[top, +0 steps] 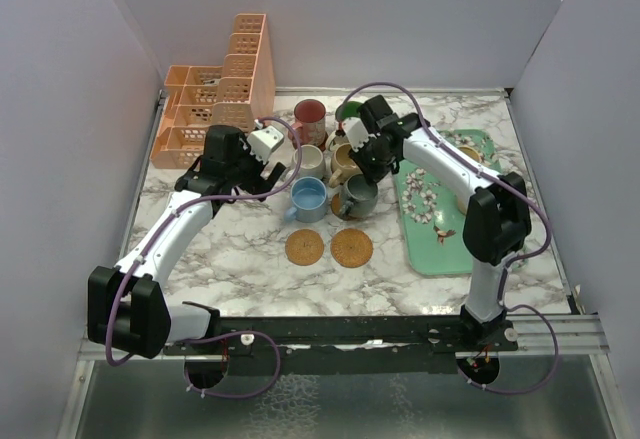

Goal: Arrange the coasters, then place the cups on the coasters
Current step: Place the cup on the coaster.

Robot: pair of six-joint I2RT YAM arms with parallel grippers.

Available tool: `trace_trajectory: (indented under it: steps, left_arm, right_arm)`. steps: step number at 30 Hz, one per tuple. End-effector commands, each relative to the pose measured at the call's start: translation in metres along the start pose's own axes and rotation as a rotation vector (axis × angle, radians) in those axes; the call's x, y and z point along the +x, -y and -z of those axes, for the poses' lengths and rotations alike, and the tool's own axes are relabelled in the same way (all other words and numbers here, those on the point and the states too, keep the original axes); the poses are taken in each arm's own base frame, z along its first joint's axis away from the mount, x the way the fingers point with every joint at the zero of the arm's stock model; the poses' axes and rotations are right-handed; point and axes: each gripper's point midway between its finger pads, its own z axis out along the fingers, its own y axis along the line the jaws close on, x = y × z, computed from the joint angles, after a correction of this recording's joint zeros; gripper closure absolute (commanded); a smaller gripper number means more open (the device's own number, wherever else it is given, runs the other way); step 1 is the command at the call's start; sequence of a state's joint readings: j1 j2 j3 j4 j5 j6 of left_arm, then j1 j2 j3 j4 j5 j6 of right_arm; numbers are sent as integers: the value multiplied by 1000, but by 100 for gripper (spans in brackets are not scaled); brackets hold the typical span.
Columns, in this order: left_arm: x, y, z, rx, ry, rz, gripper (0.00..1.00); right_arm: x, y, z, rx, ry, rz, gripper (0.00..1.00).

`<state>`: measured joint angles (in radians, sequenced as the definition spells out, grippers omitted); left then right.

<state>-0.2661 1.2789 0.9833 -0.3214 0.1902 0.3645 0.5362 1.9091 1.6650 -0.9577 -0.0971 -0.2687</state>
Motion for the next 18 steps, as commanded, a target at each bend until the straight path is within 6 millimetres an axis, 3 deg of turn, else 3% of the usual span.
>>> trace_trajectory:
  steps: [1, 18]
  left_arm:
    - [-1, -6, 1, -29, 12, 10, 1]
    - [-1, -5, 1, -23, 14, 9, 1]
  right_arm:
    - [-37, 8, 9, 62, 108, -46, 99]
    - [-43, -2, -8, 87, 83, -31, 99]
